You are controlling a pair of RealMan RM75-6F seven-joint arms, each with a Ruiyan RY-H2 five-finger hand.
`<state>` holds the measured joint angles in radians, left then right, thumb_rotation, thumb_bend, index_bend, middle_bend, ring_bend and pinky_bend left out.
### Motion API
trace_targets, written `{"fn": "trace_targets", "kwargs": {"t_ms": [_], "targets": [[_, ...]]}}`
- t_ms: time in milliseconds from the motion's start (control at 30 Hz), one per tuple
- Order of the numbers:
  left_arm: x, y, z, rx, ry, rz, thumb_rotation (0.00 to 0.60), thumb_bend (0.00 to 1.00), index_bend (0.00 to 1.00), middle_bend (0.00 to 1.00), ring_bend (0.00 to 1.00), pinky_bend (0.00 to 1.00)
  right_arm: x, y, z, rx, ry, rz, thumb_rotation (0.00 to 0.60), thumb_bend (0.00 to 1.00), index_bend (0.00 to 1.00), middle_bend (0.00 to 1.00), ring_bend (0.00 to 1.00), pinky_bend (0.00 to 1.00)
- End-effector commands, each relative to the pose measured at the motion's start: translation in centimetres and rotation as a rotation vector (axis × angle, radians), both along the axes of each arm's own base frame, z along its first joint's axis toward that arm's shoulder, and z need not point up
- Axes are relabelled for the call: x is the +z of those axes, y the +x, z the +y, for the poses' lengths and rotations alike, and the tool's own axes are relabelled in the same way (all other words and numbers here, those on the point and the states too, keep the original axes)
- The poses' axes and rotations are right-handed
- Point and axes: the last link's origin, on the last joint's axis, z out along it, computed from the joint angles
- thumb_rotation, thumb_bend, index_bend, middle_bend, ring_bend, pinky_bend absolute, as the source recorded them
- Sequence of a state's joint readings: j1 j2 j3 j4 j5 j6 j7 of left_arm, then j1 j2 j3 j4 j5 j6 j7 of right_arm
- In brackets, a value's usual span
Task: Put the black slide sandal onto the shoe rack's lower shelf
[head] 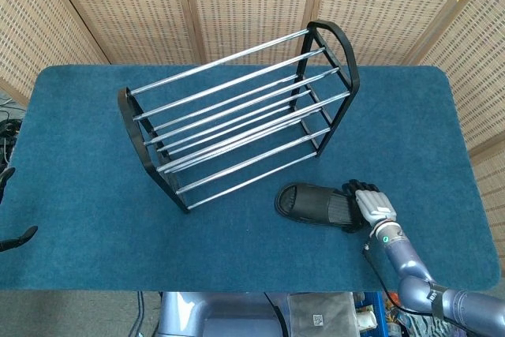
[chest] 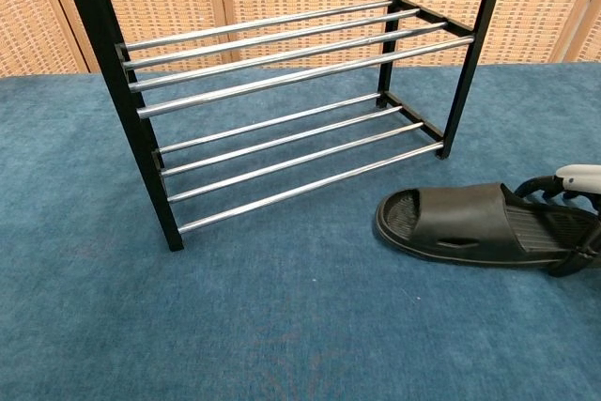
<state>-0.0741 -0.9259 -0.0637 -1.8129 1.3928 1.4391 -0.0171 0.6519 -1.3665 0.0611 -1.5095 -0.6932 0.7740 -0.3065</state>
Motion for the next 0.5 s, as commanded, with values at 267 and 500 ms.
{"fn": "trace_targets", "kwargs": {"t_ms": [267,500], "targets": [[-0.1,0.1,0.0,-0.001,-0.003,0.002,0.6,0.21,0.0,0.0,0.0,0.0,1.0,0.4,0.5,0.029,-0.031,-0.081,0.6,0.27,0.61,0.62,0.52,0.59],[-0.1,0.2,0.0,-0.004,-0.005,0.001,0.6,0.21,0.0,0.0,0.0,0.0,1.7,0.8,1.1,0.008,-0.078,-0.15,0.6,0.28,0.61,0.62,0.53,0.59]]}}
